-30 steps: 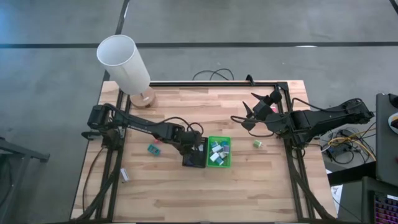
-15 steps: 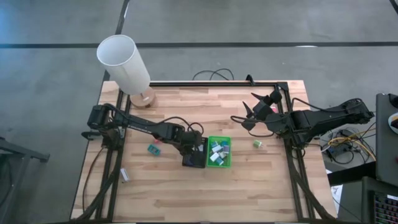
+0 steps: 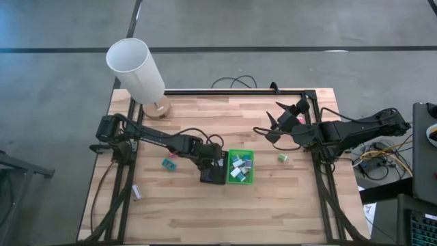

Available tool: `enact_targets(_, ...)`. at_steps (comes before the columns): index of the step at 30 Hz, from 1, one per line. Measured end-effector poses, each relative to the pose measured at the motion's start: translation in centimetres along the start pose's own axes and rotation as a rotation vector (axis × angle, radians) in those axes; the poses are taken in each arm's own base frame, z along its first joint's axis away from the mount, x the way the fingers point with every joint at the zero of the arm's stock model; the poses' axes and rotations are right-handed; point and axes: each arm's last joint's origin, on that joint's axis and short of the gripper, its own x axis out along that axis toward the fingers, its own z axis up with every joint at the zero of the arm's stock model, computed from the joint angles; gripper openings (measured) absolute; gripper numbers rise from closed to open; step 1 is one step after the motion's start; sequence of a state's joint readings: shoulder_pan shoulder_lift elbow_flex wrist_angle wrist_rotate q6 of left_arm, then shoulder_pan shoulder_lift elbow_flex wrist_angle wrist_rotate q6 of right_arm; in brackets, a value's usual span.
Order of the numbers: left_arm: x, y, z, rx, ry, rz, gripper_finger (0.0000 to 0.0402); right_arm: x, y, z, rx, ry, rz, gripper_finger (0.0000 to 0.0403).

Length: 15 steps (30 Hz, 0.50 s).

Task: Pick & Place Office items
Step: Put the left pink charger adapter into the green basket

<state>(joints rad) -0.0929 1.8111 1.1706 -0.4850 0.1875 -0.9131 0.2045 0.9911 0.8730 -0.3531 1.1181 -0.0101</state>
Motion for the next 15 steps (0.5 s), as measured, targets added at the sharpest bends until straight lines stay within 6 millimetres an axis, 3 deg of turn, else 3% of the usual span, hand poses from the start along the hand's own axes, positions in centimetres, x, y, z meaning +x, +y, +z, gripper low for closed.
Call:
enact_targets(8, 0.0, 0.0, 0.0, 0.001, -0.002, -0.002, 0.0330, 0.0, 0.0, 0.0, -0.001, 0.000, 0.000, 0.0228)
enact_targets(15, -0.4, 1.3, 0.4, -0.062, 0.087, 0.025, 0.0326, 0.0, 0.0, 0.0, -0.001, 0.000, 0.000, 0.0228)
